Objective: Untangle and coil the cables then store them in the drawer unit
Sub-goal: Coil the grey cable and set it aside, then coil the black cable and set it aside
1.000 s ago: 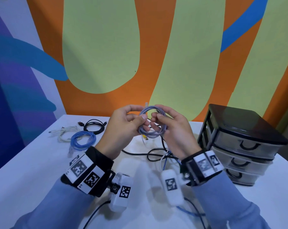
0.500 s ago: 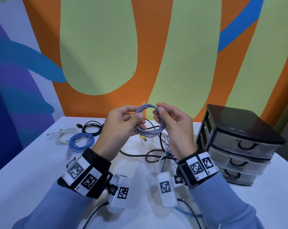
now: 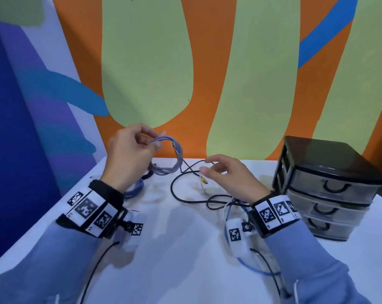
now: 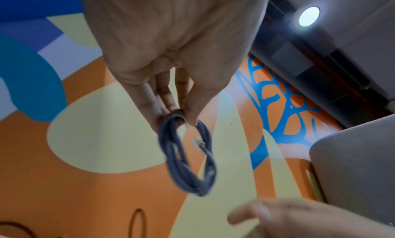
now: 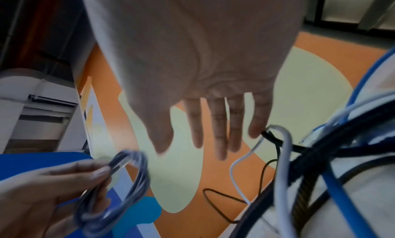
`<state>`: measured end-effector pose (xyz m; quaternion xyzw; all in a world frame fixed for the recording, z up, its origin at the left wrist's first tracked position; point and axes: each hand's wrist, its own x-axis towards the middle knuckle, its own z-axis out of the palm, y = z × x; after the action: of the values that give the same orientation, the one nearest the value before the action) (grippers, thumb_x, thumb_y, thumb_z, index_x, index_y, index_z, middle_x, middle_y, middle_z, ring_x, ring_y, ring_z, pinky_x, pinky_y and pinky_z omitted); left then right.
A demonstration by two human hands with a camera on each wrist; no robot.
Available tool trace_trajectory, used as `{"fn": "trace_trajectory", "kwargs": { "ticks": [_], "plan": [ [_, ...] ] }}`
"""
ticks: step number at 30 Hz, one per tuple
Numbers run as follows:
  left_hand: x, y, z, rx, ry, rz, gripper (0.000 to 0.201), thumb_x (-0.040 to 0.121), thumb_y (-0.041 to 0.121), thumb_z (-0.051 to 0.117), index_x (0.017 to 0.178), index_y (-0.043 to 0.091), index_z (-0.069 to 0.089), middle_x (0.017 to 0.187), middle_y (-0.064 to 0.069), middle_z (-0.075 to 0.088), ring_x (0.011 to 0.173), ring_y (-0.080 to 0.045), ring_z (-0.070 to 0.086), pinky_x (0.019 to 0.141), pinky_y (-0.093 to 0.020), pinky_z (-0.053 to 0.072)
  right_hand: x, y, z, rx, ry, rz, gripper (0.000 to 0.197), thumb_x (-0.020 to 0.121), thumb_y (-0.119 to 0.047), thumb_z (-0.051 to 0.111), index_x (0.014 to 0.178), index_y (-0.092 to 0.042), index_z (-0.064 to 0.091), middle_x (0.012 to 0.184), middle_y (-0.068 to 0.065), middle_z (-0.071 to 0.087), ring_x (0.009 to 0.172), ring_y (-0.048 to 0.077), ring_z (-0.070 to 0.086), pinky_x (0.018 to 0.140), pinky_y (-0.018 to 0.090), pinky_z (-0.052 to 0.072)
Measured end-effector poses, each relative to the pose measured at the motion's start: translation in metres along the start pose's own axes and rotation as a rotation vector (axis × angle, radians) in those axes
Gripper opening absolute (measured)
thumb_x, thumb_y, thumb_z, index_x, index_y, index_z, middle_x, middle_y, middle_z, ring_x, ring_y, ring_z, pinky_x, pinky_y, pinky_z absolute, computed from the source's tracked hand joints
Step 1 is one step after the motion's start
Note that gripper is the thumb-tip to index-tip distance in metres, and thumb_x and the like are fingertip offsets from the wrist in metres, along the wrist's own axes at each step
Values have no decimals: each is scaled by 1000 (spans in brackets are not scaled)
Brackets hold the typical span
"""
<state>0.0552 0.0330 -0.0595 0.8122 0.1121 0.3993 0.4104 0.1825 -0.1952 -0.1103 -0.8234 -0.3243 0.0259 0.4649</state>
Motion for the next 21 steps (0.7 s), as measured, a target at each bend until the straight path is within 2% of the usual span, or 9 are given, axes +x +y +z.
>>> {"fn": "trace_trajectory", "kwargs": {
  "ticks": [3,5,7,8,10,11,14,16,21],
  "plan": [
    [14,-15,-34,86,83,-86,11,87,17,85,86,23,76,73,-4,73,68,-22,69,63,-32,60,-2,8,-2,-318,-160,32,71,69,-73,78,131,-43,63,132,-4,54,134,12,43,112,41,40],
    [22,-31,-55,139,78,-160,13,80,20,88,83,21,76,70,-8,72,67,-27,66,65,-36,57,-2,12,-3,-425,-285,110,74,60,-74,81,127,-45,66,137,-3,47,138,14,37,114,46,39],
    [27,-49,-74,163,88,-262,17,70,28,89,77,21,75,68,-9,73,68,-32,69,70,-45,61,-3,12,-3,-432,-373,183,51,68,-56,90,114,-40,73,131,-4,53,117,11,57,101,38,52],
    [29,-60,-82,192,107,-319,17,68,28,89,75,21,75,70,-8,74,73,-33,72,75,-48,64,-5,12,-2,-409,-387,193,38,72,-46,92,105,-35,77,121,-4,61,94,9,67,83,32,57],
    [28,-78,-95,272,149,-403,16,74,22,89,74,18,74,79,-6,75,83,-33,72,83,-48,64,-7,13,0,-361,-384,171,16,77,-30,90,87,-23,80,87,-4,73,56,7,64,52,23,50],
    [27,-86,-99,298,155,-438,14,76,18,88,73,14,74,78,-7,75,82,-32,72,82,-48,64,-7,13,0,-348,-381,170,11,80,-25,88,82,-17,80,73,-4,74,49,6,61,45,21,46],
    [21,-105,-106,342,55,-546,24,80,8,82,61,0,69,57,-13,65,58,-26,59,65,-39,54,-2,19,2,-361,-349,142,11,80,-24,87,76,-17,81,65,-6,74,55,6,65,51,20,49],
    [15,-117,-111,321,-22,-650,29,84,1,79,59,2,64,54,-15,58,56,-25,53,65,-38,44,2,25,2,-361,-289,106,14,80,-27,86,73,-17,80,58,-10,68,53,2,59,52,17,45],
    [0,-130,-118,389,-170,-802,23,85,-4,78,66,-4,65,55,-19,63,51,-28,60,56,-33,49,6,29,3,-233,-89,21,23,87,-33,81,69,-20,76,60,-5,56,57,10,47,56,25,37]
  ]
}}
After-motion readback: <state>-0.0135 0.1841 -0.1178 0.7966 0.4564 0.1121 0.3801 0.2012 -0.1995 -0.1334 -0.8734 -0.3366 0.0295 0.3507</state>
